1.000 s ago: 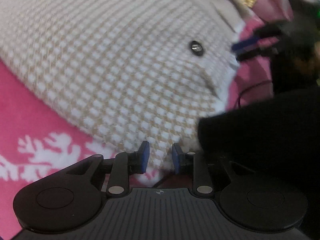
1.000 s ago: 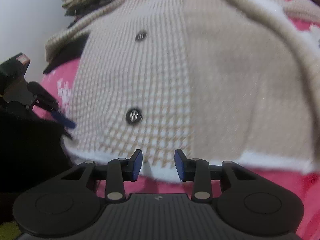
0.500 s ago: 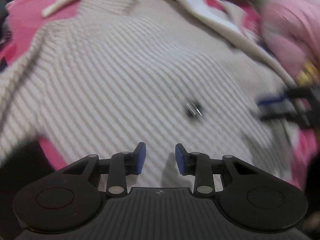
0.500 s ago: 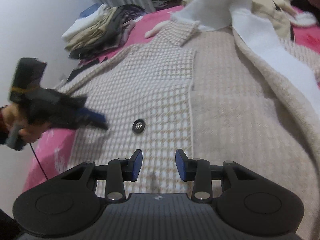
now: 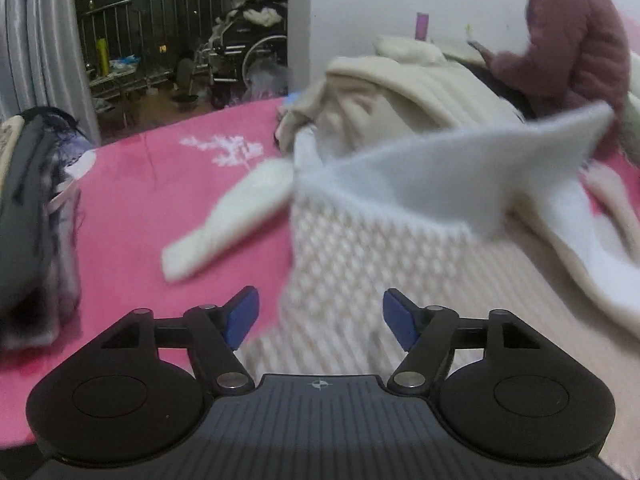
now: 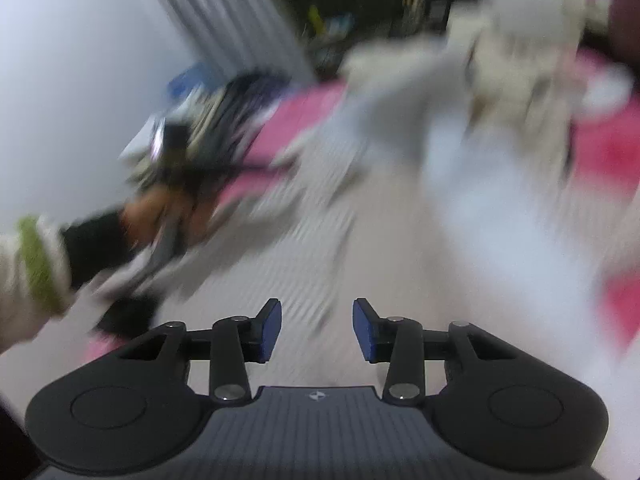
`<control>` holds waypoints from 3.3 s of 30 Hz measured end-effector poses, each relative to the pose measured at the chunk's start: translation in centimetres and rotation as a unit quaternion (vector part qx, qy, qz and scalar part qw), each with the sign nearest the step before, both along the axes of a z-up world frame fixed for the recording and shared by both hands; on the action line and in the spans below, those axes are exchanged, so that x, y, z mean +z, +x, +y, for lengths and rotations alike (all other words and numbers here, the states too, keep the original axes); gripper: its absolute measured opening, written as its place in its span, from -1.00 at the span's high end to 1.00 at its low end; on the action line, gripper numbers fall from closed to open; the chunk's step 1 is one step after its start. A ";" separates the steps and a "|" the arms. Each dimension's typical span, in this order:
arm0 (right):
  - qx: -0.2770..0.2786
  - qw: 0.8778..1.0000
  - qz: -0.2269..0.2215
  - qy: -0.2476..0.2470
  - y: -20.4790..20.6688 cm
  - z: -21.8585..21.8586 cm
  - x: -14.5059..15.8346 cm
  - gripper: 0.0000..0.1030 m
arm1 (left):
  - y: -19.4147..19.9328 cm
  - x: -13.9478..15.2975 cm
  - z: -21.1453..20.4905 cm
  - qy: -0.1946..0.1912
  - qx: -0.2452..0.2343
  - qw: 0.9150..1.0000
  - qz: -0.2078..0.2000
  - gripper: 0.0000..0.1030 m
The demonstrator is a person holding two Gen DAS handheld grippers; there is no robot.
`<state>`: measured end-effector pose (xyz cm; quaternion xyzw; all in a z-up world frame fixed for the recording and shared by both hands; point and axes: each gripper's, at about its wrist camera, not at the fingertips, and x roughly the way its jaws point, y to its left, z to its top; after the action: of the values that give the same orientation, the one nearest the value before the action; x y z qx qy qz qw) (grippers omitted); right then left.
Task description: Fold clothes
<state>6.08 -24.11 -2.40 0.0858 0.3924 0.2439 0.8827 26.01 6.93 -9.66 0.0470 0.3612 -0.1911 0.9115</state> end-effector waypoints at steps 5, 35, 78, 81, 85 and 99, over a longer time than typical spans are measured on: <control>-0.034 0.991 -0.088 -0.094 10.4 -1.3 2.0 -0.29 | 3.8 -0.6 0.8 -0.053 0.012 0.998 0.028 -0.48; -0.104 0.879 -0.342 -0.315 17.7 7.3 -2.7 0.83 | -2.5 1.4 -3.2 -0.071 0.097 0.965 -0.231 0.84; -0.232 0.963 -0.075 0.116 -6.2 -15.7 8.6 -0.62 | -10.1 16.1 3.2 -0.141 0.192 0.959 -0.156 -0.06; -0.265 0.950 -0.064 0.153 -12.0 -17.4 8.5 -0.61 | -11.9 16.8 2.6 -0.143 0.160 0.968 -0.133 -0.07; -0.321 0.927 -0.012 0.191 -16.8 -18.9 6.0 -0.61 | -14.1 15.0 -0.3 -0.146 0.088 0.984 -0.051 -0.07; -0.467 0.864 0.114 0.152 -20.4 -20.7 -6.4 -0.35 | -23.3 -0.2 -11.2 -0.060 -0.105 0.986 0.114 -0.07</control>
<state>-14.36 -44.85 -8.77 0.4189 0.3624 -0.1515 0.8187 2.70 -4.29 -9.86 0.0074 0.4433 -0.3113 0.8405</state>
